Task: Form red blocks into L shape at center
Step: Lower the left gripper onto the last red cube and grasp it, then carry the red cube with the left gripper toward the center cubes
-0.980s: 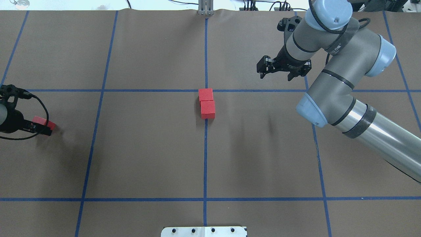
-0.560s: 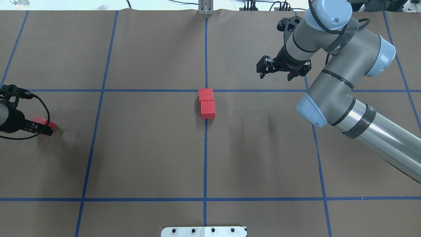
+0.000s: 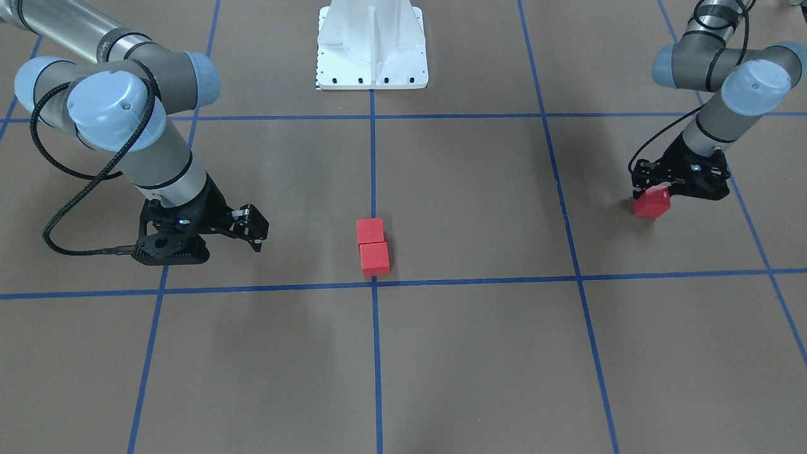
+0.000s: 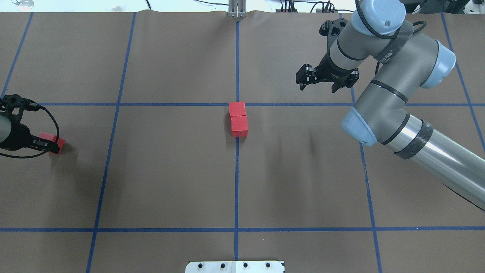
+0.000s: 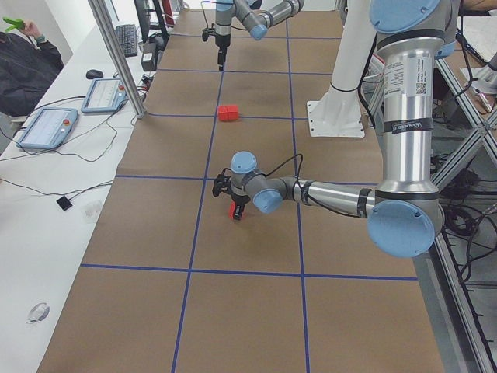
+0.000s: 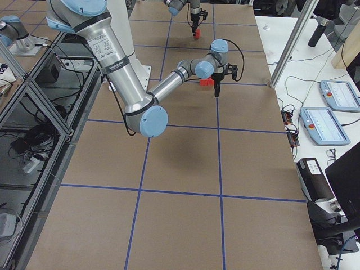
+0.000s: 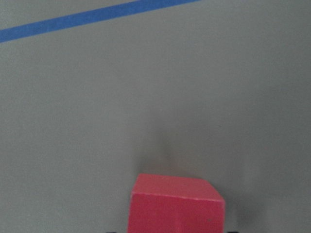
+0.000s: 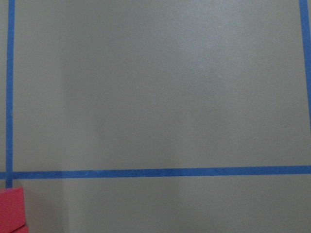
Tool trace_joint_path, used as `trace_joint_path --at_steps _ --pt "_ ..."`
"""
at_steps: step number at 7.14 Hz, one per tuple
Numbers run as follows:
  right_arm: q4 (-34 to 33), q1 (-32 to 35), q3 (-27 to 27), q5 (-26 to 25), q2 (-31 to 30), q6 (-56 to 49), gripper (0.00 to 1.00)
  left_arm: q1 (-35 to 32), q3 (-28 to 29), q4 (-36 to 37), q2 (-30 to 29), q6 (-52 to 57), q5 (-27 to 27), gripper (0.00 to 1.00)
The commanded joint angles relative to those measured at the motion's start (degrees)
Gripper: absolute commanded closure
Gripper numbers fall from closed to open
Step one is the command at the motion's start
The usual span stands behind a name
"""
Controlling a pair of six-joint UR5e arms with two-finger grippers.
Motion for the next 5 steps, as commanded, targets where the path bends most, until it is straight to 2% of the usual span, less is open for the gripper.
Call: trace_joint_path --at_steps 1,2,5 --pt "0.26 0.07 -0.02 -0.09 0.00 -0.08 0.01 -3.14 -4.22 15.38 -8.02 0.03 -0.91 1.00" --pt "1.14 0.07 -0.10 -0.09 -0.09 0.01 0.01 -3.24 -5.11 22.95 -13.47 -0.05 -0.73 1.00" --pt "1.41 0.16 -0.72 -0.18 -0.18 0.10 0.01 -2.89 -4.51 23.74 -19.75 1.34 -0.47 1.00"
